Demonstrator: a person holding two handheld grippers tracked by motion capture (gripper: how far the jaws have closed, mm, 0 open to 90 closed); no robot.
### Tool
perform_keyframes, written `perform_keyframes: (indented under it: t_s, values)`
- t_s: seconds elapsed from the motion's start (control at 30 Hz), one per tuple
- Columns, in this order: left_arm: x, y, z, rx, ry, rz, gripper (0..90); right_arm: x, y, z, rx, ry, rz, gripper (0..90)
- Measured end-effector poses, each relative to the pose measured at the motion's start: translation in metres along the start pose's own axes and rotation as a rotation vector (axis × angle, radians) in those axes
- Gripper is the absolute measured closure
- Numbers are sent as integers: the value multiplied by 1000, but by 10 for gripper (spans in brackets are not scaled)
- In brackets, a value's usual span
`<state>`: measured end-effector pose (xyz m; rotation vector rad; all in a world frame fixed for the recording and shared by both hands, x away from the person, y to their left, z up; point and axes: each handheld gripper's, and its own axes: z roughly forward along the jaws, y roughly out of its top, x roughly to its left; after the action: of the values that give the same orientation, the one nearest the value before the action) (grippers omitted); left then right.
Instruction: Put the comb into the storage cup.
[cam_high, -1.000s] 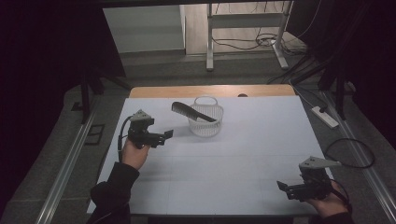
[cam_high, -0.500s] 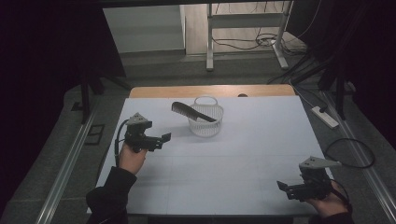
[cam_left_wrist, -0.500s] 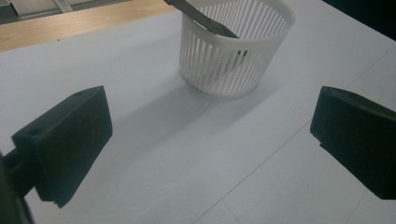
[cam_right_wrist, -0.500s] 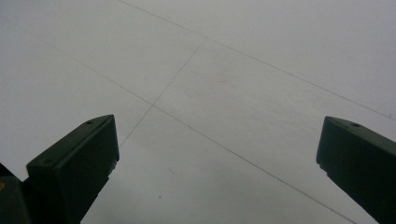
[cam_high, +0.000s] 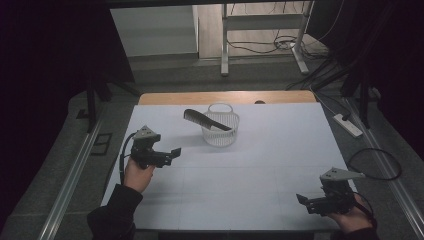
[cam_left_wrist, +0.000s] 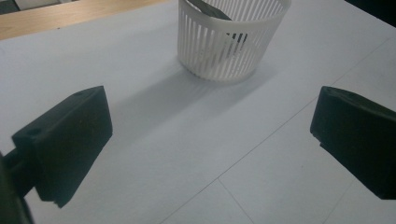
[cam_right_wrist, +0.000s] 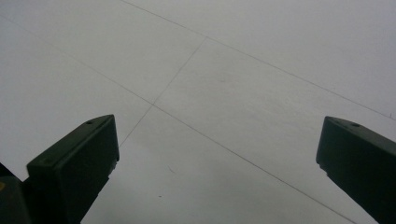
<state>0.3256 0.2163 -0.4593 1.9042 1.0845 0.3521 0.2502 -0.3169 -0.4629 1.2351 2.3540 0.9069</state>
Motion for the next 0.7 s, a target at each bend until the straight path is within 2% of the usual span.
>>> perform_keyframes:
  t_s: [0.7]
  values:
    - [-7,-14,-21,-15,19,-32,0,0,0,0,3,1,-2,0]
